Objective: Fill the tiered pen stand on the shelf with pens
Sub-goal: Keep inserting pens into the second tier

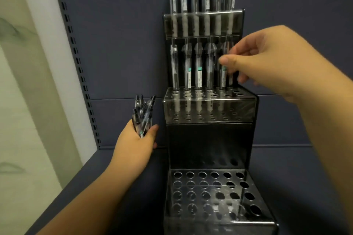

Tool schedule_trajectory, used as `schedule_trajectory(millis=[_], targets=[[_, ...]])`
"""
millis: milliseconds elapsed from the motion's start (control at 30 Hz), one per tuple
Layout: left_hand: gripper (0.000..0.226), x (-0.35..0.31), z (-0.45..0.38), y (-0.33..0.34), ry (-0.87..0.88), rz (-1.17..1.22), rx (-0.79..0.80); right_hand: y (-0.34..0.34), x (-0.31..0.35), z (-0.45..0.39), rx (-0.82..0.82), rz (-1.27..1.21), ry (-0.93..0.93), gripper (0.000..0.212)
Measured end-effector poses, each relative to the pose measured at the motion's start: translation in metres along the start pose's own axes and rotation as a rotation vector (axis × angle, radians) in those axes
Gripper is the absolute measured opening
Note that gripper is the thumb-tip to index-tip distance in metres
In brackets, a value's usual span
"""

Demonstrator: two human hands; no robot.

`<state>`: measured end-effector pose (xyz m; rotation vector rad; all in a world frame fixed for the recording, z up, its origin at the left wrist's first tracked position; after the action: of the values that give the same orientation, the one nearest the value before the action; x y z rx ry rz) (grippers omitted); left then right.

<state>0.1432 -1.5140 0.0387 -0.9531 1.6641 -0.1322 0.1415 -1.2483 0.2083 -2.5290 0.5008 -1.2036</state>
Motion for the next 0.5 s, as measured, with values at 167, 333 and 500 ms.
schedule_trajectory(millis=[167, 333, 500], targets=[[0.010, -0.007, 0.003, -0.008, -0.003, 0.028, -0.018, 0.003, 0.034, 0.020, -0.080, 0.167, -0.190, 0.029], [0.011, -0.022, 0.009, -0.024, 0.102, -0.058, -0.100, 0.059, 0.070, 0.055, 0.038, 0.226, -0.450, 0.021], [0.016, -0.042, 0.019, -0.035, 0.221, -0.075, -0.124, 0.108, 0.074, 0.076, 0.157, 0.343, -0.553, 0.030]])
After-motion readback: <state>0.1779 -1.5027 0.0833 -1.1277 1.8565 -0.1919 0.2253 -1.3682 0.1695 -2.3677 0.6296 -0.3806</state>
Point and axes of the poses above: each hand's wrist, its own z-axis away from the middle knuckle, its own y-axis out of the palm, x = y × z, the point moved 7 cm from there along -z, towards the middle knuckle, and after that the axes turned 15 degrees about -z, right-handed, at the moved point
